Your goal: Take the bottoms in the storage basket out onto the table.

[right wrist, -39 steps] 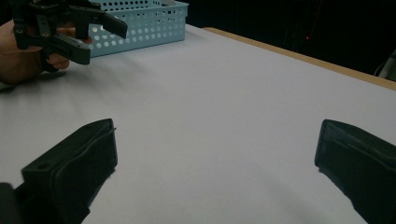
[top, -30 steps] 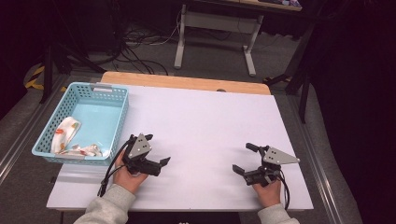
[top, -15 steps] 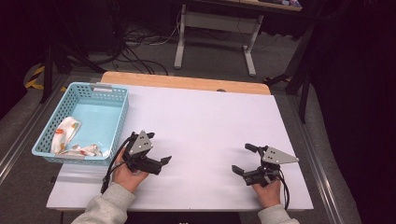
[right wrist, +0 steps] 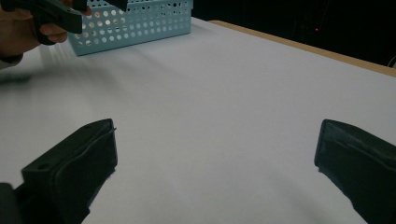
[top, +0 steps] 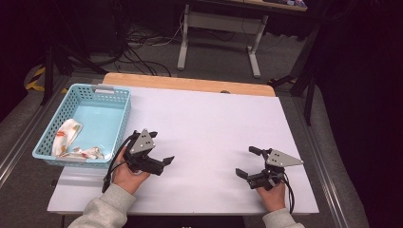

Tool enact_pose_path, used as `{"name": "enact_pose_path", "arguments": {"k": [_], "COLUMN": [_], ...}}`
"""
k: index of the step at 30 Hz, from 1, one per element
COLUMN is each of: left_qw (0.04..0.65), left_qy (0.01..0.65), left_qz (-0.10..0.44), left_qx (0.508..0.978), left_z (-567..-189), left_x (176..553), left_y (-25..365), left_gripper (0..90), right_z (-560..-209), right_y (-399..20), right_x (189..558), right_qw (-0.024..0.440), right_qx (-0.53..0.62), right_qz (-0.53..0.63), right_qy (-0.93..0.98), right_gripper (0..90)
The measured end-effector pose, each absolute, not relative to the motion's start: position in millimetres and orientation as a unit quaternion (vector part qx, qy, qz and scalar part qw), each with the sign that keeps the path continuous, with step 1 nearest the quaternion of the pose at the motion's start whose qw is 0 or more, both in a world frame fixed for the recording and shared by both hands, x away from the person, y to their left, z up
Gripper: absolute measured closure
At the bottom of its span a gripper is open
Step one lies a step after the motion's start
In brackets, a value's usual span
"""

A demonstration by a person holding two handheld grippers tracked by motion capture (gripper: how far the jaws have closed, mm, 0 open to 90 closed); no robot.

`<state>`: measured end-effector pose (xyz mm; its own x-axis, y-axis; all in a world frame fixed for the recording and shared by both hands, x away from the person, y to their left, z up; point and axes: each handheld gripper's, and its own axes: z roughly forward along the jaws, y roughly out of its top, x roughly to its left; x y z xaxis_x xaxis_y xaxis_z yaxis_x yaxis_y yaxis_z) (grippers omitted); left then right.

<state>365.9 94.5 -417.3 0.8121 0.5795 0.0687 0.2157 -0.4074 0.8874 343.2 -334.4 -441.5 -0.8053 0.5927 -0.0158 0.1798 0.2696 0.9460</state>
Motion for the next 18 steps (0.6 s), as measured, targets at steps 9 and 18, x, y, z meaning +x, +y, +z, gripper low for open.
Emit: {"name": "enact_pose_path", "arguments": {"k": [9, 18], "left_qw": [0.485, 0.483], "left_qy": [0.239, 0.236], "left_qz": [0.184, 0.182], "left_qx": [0.821, 0.823], "left_z": [-409, -402], "left_x": [368, 370], "left_y": [96, 97], "left_gripper": [2.4, 3.1], "right_z": [-442, -442], "right_y": [-334, -334], "right_x": [343, 343], "right_qw": [0.186, 0.185], "right_qx": [0.249, 0.249], "right_qz": [0.551, 0.551], "right_qy": [0.775, 0.775], "right_gripper": [0.1, 0.1]}}
